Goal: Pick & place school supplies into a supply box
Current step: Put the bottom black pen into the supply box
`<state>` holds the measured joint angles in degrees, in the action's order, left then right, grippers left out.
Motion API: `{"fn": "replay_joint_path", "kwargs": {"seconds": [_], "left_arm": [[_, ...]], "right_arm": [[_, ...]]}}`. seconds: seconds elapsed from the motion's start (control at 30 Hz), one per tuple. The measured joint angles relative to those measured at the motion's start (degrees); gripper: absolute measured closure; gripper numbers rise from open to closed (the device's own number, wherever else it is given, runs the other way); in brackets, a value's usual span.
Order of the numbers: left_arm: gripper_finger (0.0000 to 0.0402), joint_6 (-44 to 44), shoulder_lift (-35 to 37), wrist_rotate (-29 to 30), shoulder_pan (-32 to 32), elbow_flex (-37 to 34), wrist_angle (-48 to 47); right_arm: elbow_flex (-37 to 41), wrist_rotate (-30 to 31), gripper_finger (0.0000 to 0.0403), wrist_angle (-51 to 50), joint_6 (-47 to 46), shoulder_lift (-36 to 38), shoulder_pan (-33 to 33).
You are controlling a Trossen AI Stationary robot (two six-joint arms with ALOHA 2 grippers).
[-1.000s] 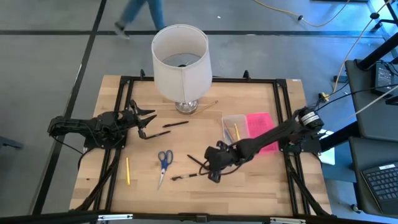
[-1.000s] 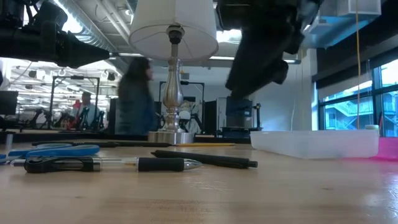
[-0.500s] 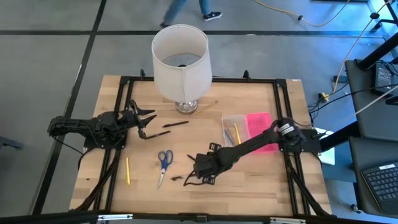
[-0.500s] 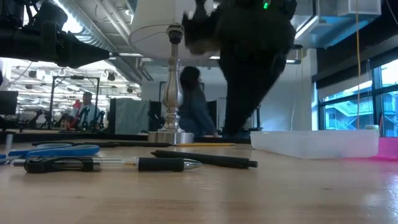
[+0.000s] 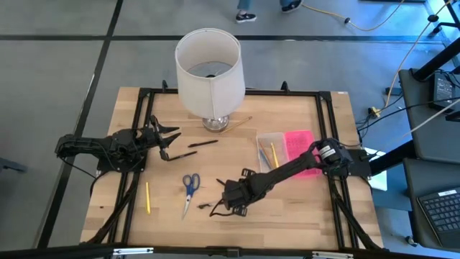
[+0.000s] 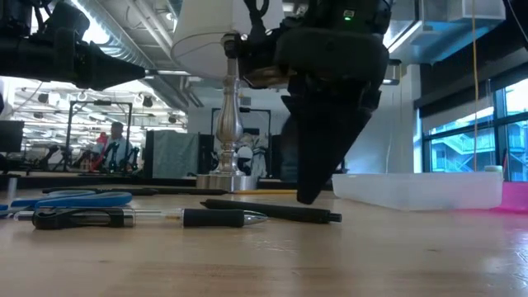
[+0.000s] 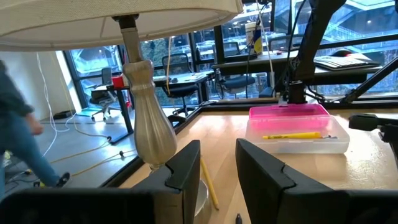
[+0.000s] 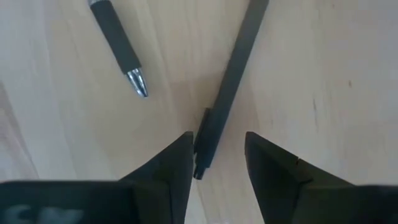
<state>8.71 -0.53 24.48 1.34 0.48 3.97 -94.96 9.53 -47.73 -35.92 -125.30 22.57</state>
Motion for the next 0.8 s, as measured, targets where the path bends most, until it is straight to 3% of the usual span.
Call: {"fn": "replay_joint_path", "kwargs": {"seconds": [0.57,0.8], "left_arm": [[0.0304,0.0,0.0,-0.1,0.0,0.0,0.0],[0.0304,0.0,0.0,-0.1,0.0,0.0,0.0]], "right_arm": [[0.3,-2.8,0.0255,1.2,-4.4,-2.6,0.5],[0.1,-3.2,0.0295,1.0,-4.3,-2.8,0.5]]}}
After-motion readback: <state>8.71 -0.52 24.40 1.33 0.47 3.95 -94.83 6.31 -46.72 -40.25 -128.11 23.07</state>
